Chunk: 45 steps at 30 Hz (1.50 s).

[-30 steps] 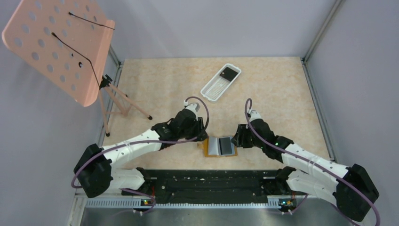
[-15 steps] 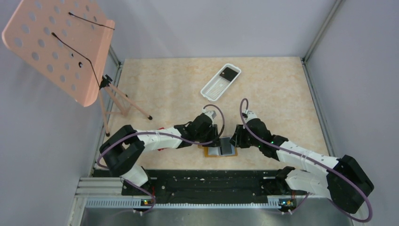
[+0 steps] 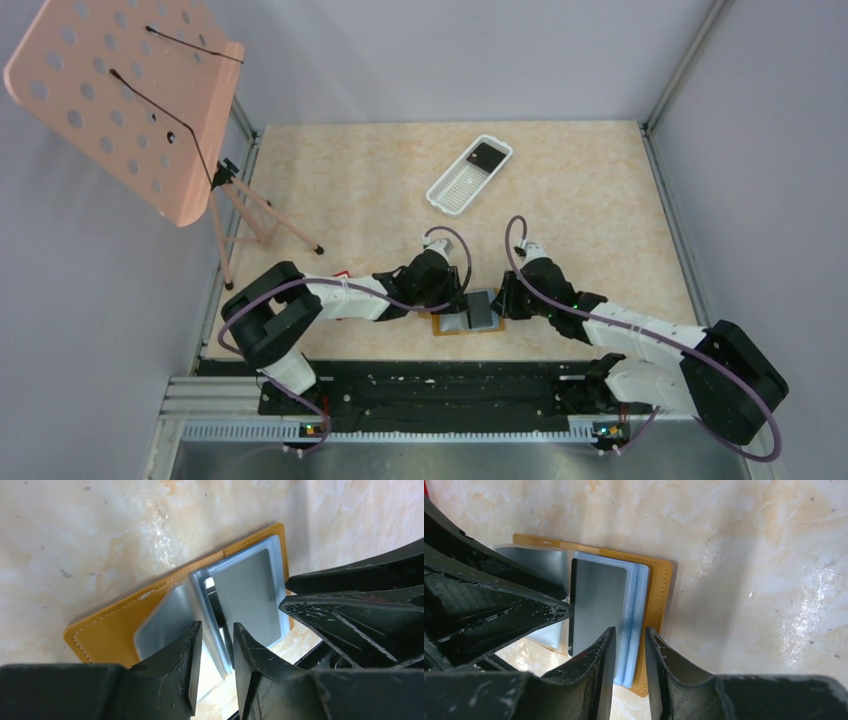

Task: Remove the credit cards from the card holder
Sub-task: Remove the credit card from the card holder.

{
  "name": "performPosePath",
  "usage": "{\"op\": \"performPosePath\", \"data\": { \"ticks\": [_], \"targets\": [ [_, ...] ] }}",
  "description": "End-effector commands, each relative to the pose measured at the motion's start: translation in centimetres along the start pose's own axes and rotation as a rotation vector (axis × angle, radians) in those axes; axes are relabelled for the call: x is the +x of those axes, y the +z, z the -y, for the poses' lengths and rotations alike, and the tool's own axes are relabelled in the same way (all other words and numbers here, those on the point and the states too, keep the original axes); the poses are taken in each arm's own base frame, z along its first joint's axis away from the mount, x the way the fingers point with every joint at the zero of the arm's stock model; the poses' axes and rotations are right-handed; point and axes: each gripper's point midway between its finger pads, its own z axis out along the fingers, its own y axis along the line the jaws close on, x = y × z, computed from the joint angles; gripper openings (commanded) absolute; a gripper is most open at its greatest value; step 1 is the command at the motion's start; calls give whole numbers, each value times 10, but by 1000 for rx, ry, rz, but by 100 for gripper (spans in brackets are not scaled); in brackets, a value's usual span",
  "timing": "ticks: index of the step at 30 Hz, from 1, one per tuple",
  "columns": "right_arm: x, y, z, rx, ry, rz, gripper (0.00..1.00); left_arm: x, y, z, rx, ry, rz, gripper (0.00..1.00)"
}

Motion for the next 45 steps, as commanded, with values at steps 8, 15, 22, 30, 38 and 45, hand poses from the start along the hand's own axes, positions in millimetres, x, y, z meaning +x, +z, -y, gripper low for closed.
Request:
{"op": "performPosePath", "data": {
  "ticks": [8, 15, 22, 30, 38, 45],
  "targets": [
    [1, 9, 4, -10, -13, 13, 22, 5, 8, 3, 58, -9, 12, 35],
    [11, 12, 12, 10, 0, -9, 11, 8, 7, 4, 78, -13, 5, 35],
    [17, 11, 17, 28, 19, -15, 4, 10, 5, 6, 100, -24, 7, 35],
    [21, 11, 19, 30, 33, -21, 3, 11, 4, 15, 164, -44, 10, 30],
    [21, 11, 20, 29, 39, -15, 3, 10, 2, 25, 216, -56, 9, 21],
    [22, 11, 20, 30, 42, -14, 2, 9, -1, 37, 289, -93, 14, 25]
  ]
}}
